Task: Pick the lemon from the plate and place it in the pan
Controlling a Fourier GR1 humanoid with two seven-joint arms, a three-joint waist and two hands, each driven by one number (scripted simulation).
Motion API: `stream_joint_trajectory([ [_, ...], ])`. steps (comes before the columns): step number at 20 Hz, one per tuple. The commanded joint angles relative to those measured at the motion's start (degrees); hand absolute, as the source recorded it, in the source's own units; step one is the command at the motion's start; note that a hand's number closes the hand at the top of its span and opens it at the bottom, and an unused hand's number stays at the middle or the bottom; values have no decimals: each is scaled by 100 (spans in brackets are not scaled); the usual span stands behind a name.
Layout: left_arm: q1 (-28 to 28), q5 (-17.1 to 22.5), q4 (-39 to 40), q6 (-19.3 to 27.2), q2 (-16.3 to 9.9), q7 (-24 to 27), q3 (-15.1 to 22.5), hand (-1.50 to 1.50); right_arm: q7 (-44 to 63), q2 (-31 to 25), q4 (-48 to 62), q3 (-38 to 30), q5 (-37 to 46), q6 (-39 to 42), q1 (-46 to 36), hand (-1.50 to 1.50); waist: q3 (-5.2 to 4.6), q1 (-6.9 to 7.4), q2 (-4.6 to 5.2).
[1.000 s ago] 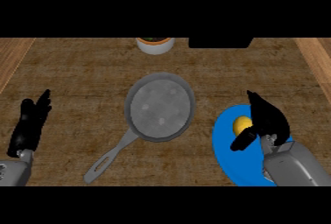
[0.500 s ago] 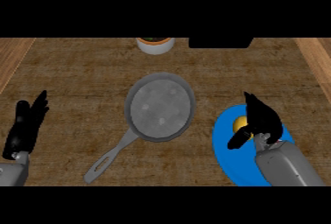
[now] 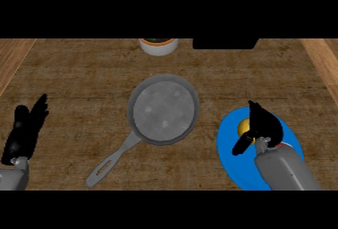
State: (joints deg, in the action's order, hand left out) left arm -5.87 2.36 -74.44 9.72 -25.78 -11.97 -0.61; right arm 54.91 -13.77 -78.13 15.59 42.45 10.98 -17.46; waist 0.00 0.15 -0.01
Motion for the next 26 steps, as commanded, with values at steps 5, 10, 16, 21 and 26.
stream_joint_trajectory([
  [5, 20, -112, -205, -217, 97, -127, -197, 0, -752, -312, 403, 79, 652, -35, 27, 150, 2, 14, 0],
  [10, 72, -167, -463, -457, 60, -509, -447, 0, -746, -84, 371, -60, 1042, -111, -26, 150, 1, 5, -3],
  [16, 195, -351, -150, -175, 207, -225, -421, 0, -990, -267, -1949, 1303, 1362, -166, 2158, 150, -6, -262, -81],
  [21, 79, -186, 41, -517, 113, 2, -605, 0, -1064, -882, -3347, 1582, 1604, -432, 3407, 150, -4, -129, -22],
  [26, -3, -347, -13, -360, 251, -173, -499, 0, -1413, -1128, -4170, 1577, 2305, -1400, 3487, 150, -2, -162, -40],
])
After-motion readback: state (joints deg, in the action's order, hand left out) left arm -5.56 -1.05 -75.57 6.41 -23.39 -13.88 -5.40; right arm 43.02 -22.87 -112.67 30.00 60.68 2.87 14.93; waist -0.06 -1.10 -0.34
